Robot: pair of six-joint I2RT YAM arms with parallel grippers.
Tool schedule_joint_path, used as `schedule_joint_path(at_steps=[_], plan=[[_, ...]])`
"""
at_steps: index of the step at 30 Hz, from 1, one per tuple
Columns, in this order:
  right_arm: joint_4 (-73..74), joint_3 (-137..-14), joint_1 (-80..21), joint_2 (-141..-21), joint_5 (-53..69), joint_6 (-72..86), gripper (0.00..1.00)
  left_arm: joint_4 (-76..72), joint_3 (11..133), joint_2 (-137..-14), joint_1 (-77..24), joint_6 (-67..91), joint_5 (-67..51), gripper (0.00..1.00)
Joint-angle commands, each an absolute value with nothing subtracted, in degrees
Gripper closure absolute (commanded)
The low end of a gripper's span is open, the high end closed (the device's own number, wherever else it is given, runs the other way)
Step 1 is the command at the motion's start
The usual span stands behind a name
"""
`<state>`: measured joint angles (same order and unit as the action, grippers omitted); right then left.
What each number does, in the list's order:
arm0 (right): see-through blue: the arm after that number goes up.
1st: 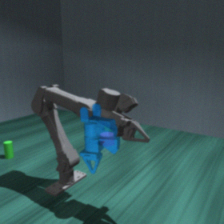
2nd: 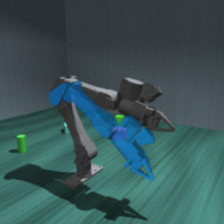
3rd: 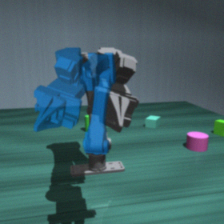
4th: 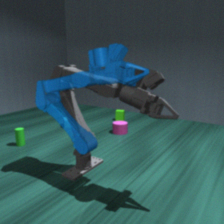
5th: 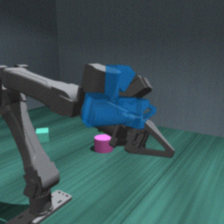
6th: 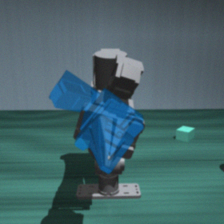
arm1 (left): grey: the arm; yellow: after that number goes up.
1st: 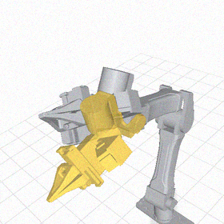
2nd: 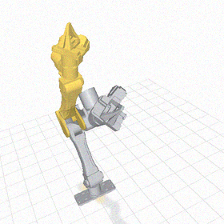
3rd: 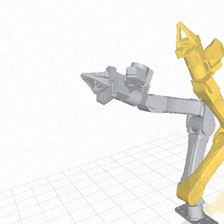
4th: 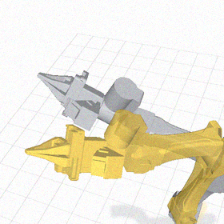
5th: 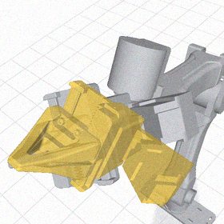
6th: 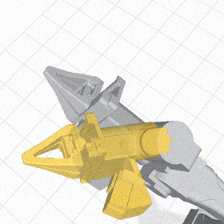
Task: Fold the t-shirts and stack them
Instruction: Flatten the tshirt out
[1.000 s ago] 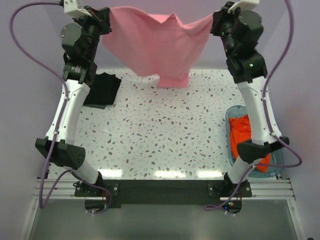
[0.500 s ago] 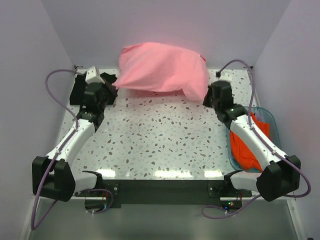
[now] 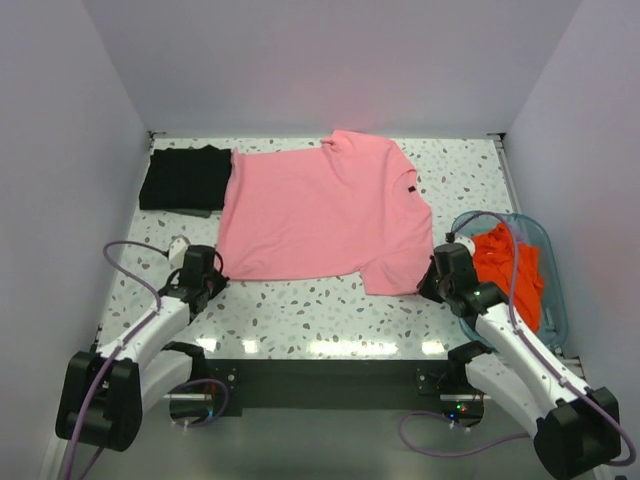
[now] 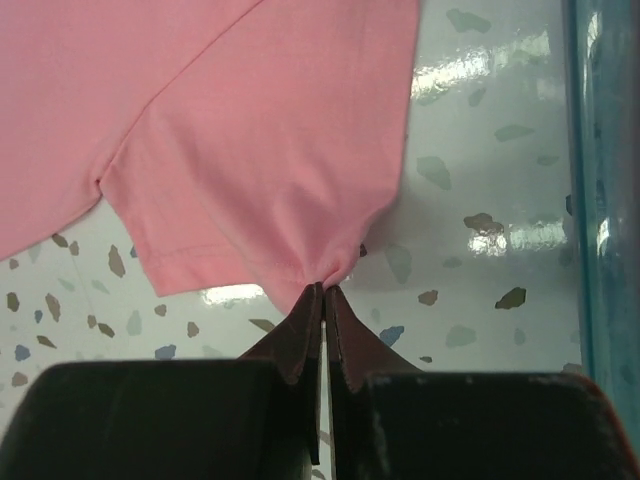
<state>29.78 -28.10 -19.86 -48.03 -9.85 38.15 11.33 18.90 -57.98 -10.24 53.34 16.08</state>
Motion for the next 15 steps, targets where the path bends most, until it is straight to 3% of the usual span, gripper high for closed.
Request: schedule_joint_path(at_steps=[1,15], plan=[[35.1,-27.6,-19.8,-42.2,-6.5,41.8,1.0,18.3,19.4,-53.7,-10.0,59.7,20.6,1.0],[53.1,-34.9,-19.8,-27.2,-7.5,46.7,1.0,31.4,20.1,-43.2,-10.0,64.0,21.5,1.0]])
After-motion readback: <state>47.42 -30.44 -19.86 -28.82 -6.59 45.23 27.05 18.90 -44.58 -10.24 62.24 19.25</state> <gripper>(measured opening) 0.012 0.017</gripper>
